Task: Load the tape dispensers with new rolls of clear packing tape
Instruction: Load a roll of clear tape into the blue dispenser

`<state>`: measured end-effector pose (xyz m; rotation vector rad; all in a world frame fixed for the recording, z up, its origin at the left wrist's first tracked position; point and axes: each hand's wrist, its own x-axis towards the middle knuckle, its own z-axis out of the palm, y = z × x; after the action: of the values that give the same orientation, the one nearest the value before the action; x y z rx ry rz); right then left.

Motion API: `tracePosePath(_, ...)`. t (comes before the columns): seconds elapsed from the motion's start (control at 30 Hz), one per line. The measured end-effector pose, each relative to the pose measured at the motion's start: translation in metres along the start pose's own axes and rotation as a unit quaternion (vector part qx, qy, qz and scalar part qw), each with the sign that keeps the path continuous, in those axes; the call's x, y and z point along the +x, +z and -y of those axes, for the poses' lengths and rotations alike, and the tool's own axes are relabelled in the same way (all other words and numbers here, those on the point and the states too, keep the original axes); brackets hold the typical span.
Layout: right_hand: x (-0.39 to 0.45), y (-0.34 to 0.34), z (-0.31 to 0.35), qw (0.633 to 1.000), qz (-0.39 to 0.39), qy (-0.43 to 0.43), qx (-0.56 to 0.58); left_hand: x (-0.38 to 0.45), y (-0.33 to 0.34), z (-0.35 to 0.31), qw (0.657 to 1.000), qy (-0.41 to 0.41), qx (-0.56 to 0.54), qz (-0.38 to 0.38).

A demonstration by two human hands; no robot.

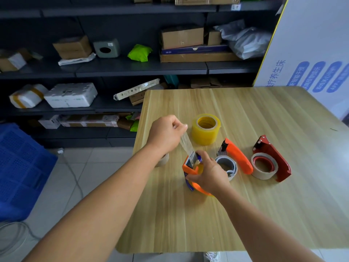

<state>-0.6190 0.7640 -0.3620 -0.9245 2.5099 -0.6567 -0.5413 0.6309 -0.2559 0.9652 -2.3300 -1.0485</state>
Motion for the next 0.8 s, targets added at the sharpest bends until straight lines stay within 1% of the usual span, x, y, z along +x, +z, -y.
tracePosePath(0.1, 0.001, -0.001, 0.0, 1.0, 0.005, 0.001, 0.001, 0.002, -0.003, 0.0, 0.999, -0.008, -0.028, -0.017)
tracePosePath(0.2, 0.003, -0.003, -0.001, 1.0, 0.001, -0.004, 0.013, 0.005, -0.006, -0.003, 0.999, -0.003, -0.029, -0.02)
tracePosePath(0.33, 0.001, -0.005, -0.005, 1.0, 0.01, -0.005, 0.016, 0.01, -0.013, -0.007, 0.998, 0.005, -0.045, -0.044)
tracePosePath(0.43, 0.0, -0.007, -0.009, 1.0, 0.017, -0.001, 0.012, 0.015, -0.019, -0.007, 0.998, 0.014, -0.038, -0.057)
tracePosePath(0.5, -0.001, -0.008, -0.01, 1.0, 0.017, -0.006, 0.015, 0.015, -0.02, -0.005, 0.997, 0.008, -0.043, -0.063)
tracePosePath(0.6, -0.001, -0.009, -0.01, 1.0, 0.016, -0.013, 0.01, 0.014, -0.021, -0.004, 0.995, -0.007, -0.08, -0.06)
tracePosePath(0.7, -0.001, -0.01, -0.009, 0.999, 0.023, -0.02, -0.018, 0.014, -0.022, -0.001, 0.993, -0.011, -0.094, -0.066)
tracePosePath(0.8, -0.003, -0.012, -0.008, 0.998, 0.035, -0.02, -0.042, 0.014, -0.021, 0.004, 0.989, -0.034, -0.126, -0.072)
